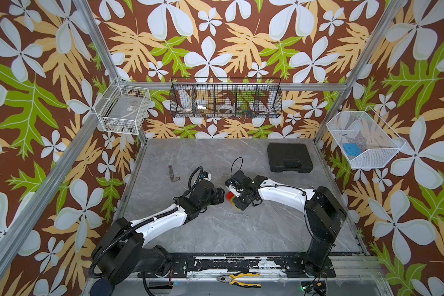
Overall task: Assemble a rectangle with lego
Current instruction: Assemble the lego brick with the lego brick.
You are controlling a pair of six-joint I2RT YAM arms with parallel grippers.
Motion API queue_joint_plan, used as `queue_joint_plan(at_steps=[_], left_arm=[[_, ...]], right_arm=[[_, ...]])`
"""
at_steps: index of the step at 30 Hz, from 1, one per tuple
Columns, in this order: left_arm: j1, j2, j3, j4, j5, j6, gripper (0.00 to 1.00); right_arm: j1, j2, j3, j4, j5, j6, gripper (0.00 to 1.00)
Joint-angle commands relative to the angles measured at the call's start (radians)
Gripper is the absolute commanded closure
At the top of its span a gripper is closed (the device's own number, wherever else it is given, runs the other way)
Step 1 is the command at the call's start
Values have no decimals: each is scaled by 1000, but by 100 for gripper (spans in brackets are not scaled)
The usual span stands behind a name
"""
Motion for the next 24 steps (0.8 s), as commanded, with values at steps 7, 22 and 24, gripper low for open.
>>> queue_joint_plan(at_steps=[7,22,24], left_arm=[[0,3,10,10,8,8,25],[0,8,6,12,15,10,25],[0,8,4,12,15,10,25]], right_arm=[[-2,-1,1,5,5,-19,71],[-4,26,-19,15,-35,-26,74],[-10,31,-18,4,-47,-28,74]])
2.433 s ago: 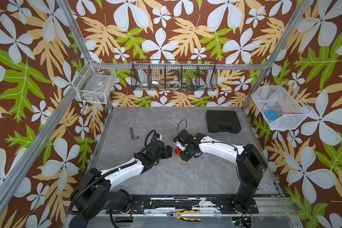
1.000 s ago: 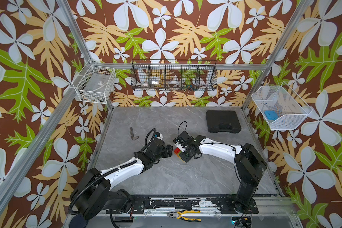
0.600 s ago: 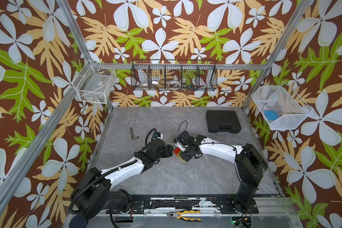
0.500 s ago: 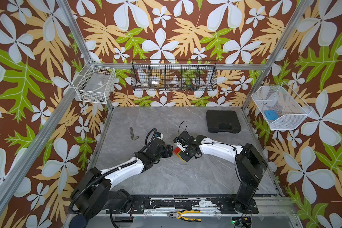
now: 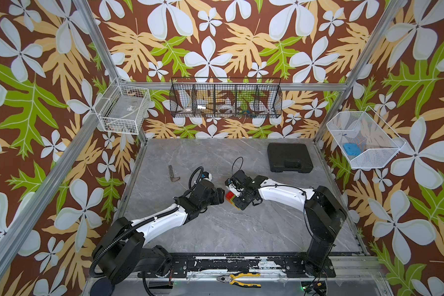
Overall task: Assemble a rectangle with lego
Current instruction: Assemble the lego brick with the lego brick.
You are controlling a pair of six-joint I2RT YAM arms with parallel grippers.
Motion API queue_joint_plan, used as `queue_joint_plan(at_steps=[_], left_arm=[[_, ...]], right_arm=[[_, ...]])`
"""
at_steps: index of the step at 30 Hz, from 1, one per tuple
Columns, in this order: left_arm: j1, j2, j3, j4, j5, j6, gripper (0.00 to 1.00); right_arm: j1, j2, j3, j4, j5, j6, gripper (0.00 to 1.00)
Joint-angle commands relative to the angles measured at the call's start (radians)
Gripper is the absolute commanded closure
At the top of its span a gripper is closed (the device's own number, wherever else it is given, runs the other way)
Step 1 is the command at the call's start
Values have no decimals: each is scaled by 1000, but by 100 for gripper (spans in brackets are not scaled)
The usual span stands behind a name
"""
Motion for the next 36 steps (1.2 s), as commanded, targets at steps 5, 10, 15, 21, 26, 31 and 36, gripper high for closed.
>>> queue_joint_plan(at_steps=[5,10,15,21,26,31,36], left_arm=[[0,-2,3,8,8,6,25],[0,-2,-2,12,9,4,25],[0,4,3,12,15,7,25],[0,-9,-5,8,6,8,25],[0,-3,-1,11,9,6,25],[0,-6,-1,7,8,11,25],[0,3,1,11,11,9,25]], right_arm=[[-6,35,8,-76,-26,-5,77],[-6,30,7,-101,7,1,78],[-6,56,4,-112,22,0,80],[-7,75,8,-148,39,5,84],[-6,106,2,-154,32,8,86],[-4,90,-1,-146,38,18,88],[9,85,14,-159,66,28,88]])
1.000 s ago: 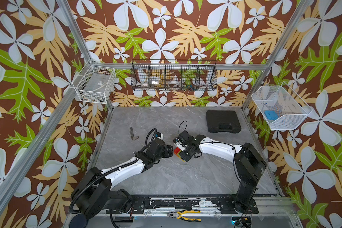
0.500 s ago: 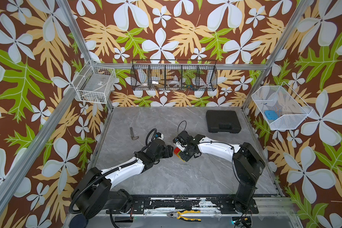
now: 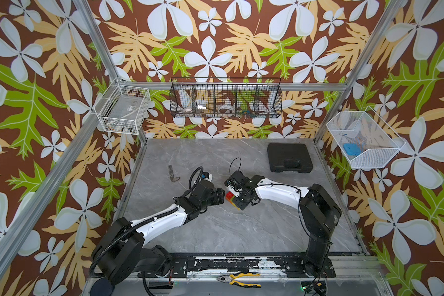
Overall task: Assemble a rectangle with lego
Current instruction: Assemble the lego brick with the lego brick.
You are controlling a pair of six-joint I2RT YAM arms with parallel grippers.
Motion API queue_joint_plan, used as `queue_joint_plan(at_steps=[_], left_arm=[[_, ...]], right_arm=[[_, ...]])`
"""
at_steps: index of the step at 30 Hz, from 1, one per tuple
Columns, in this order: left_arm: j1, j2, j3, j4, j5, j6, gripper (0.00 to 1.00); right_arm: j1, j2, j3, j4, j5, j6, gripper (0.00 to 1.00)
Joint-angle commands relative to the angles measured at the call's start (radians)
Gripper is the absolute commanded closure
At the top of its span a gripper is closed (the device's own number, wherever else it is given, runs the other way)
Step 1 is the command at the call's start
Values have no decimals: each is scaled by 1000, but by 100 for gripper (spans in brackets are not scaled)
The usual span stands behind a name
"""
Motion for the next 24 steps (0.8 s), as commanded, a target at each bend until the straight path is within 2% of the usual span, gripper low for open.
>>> queue_joint_plan(at_steps=[1,7,14,19,24], left_arm=[[0,5,4,12,-5,3,25],[0,-4,2,12,-8,4,25],[0,-12,-2,9,-11,4,25],[0,-22,-9,9,-14,4,25],[0,-31,-16,8,-17,3,24]], right_arm=[[8,21,-7,-123,19,22,88],[32,32,39,-168,75,76,86],[56,24,53,-180,109,104,71],[60,26,57,-173,106,109,68],[60,18,50,-159,81,111,59]])
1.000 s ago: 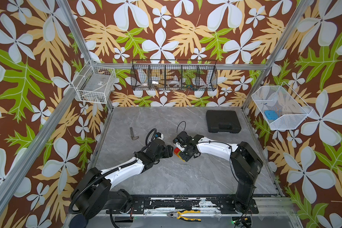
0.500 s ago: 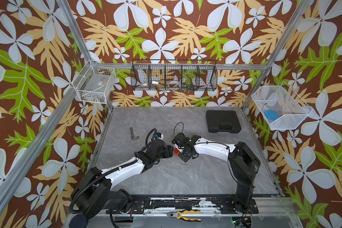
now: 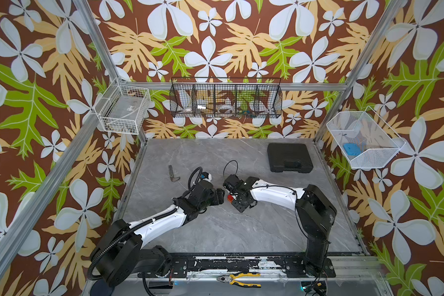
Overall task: Assemble a rectangle with lego
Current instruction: Assemble the lego brick with the lego brick.
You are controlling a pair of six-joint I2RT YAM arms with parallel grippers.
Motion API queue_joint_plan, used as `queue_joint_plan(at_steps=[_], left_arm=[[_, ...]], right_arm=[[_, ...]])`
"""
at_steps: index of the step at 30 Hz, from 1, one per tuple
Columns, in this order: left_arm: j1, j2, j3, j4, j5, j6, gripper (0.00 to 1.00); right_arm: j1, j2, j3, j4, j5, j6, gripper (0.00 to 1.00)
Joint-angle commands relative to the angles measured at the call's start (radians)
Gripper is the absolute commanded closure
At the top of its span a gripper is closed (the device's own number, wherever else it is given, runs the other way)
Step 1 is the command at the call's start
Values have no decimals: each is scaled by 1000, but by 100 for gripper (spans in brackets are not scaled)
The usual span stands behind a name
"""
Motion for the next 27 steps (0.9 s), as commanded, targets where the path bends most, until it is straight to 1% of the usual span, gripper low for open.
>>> queue_joint_plan(at_steps=[1,12,22,27], left_arm=[[0,-4,-2,9,-13,2,25],[0,-5,-3,8,-12,4,25],[0,-5,-3,9,-9,5,24],[0,-6,-2,9,-9,5,24]], right_arm=[[0,1,-7,-50,-31,10,57],[0,-5,6,-44,-50,10,43],[0,-11,16,-47,-48,7,37],[0,-17,16,-44,-51,8,32]])
